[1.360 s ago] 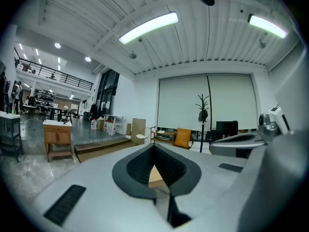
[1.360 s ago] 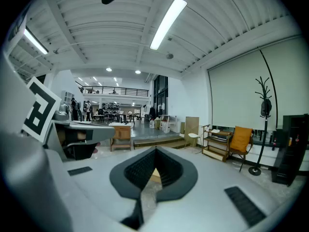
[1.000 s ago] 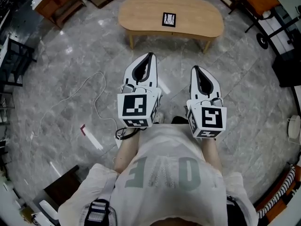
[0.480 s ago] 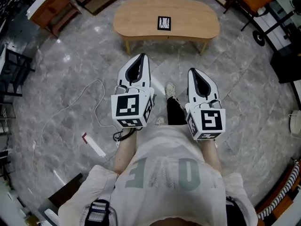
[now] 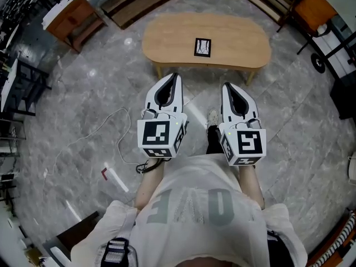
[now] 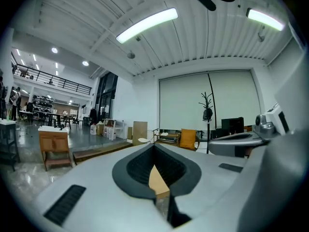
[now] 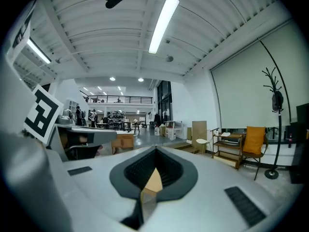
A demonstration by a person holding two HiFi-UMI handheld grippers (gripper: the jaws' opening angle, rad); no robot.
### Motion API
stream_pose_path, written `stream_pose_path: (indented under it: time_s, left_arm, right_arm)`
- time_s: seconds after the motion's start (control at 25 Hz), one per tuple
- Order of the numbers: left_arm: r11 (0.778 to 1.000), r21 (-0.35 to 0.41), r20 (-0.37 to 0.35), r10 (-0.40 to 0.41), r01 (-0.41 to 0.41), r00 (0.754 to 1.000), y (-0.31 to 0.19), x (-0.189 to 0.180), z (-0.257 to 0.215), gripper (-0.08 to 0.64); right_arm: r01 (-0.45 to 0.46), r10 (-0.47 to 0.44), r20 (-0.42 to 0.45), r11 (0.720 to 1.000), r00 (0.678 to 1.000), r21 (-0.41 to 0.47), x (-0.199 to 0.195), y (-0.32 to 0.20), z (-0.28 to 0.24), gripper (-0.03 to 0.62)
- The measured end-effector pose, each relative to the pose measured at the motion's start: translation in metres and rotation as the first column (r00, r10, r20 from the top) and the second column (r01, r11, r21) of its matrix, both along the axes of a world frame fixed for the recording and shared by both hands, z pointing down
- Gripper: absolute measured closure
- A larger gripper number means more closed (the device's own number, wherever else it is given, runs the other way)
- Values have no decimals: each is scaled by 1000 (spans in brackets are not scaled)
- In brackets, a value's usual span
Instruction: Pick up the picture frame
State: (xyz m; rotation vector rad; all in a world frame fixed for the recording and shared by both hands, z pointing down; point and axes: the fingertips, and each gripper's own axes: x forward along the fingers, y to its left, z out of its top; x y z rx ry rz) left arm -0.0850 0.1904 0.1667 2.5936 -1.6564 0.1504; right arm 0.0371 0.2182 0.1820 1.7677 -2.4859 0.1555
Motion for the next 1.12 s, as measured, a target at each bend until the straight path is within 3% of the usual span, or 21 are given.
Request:
stream_pose_path:
  time_s: [0.2, 0.48, 0.72, 0.88, 1.12]
  left_arm:
    - [999, -21, 9, -26, 26, 1000, -68, 20, 12, 551]
    - [998, -34, 16, -52, 53, 999, -171, 52, -7, 551]
    - [997, -29, 12, -68, 69, 998, -223, 78, -28, 551]
    - [996, -24, -11, -90, 89, 996, -239, 78, -38, 551]
    - [995, -8, -11, -95, 95, 995, -262, 52, -39, 551]
  right_arm:
    - [20, -20, -10, 1000, 1000, 15, 24, -73, 5, 586]
    - [22, -21, -19, 999, 1000, 25, 69, -175, -7, 586]
    - [63, -63, -6, 998, 998, 11, 95, -238, -21, 586]
    - [104, -104, -12, 994, 995, 32, 91, -266, -32, 586]
    - [109, -104, -83, 992, 991, 61, 56, -283, -39, 586]
